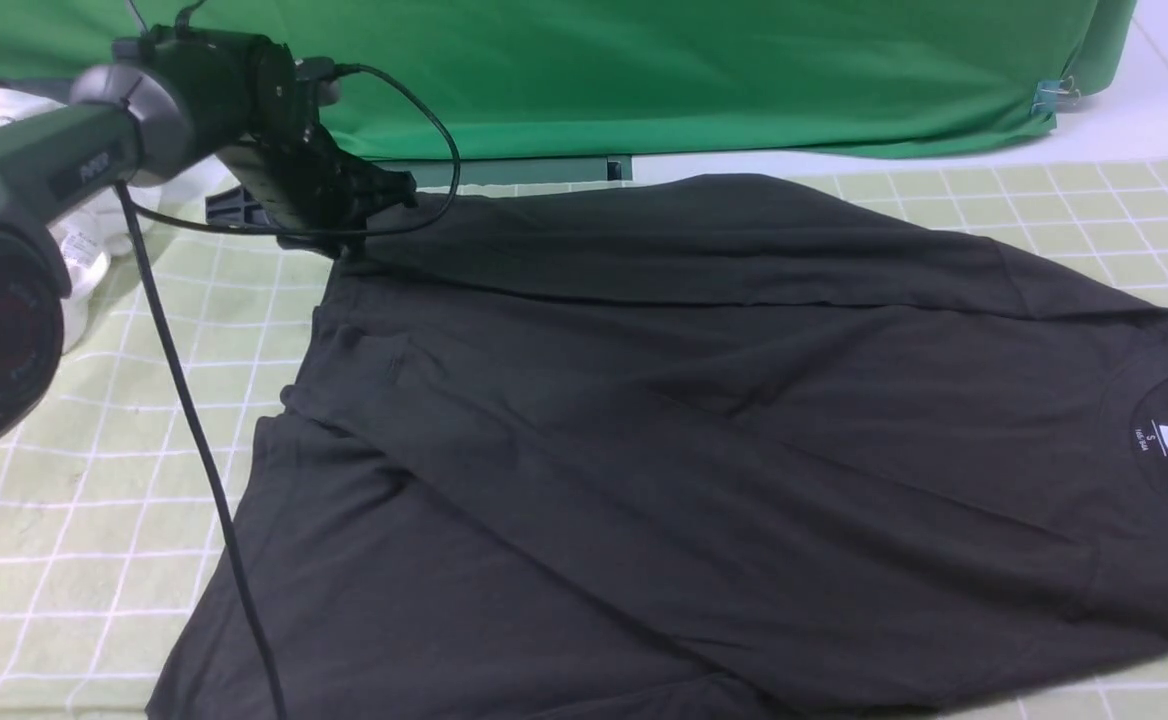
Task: Fold a long-sleeved shirt over a green coffee tablecloth.
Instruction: 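Grab the top left corner of the dark shirt with the left gripper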
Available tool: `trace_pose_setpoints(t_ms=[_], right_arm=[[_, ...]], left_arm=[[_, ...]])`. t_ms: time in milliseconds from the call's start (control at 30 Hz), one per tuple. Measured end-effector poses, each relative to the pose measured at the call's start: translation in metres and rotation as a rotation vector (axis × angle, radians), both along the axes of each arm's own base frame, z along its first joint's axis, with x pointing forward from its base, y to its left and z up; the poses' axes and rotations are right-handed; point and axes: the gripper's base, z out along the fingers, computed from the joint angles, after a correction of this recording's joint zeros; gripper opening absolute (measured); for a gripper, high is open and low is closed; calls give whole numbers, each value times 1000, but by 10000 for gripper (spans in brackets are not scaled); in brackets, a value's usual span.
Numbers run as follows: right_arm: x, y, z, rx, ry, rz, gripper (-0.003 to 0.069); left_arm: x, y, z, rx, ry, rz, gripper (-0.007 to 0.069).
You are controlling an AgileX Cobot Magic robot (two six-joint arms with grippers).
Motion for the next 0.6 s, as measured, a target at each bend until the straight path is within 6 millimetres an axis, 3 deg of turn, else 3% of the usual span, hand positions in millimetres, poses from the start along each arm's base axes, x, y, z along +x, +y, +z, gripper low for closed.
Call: trace_pose_setpoints(t_ms=[67,167,300,467,600], right_arm=[[0,0,0,0,0,0,124],[0,0,0,0,0,0,124],[0,0,0,0,0,0,124],[0,0,0,0,0,0,124],[0,0,0,0,0,0,124]], left_arm=[[0,0,0,-1,-5,-2,290],[1,-1,0,-18,-6,3,357],[1,-1,-8,-21,10,4,401],[2,-2,-13,-26,21,5,384],[2,-2,-13,-18,21,-8,300]])
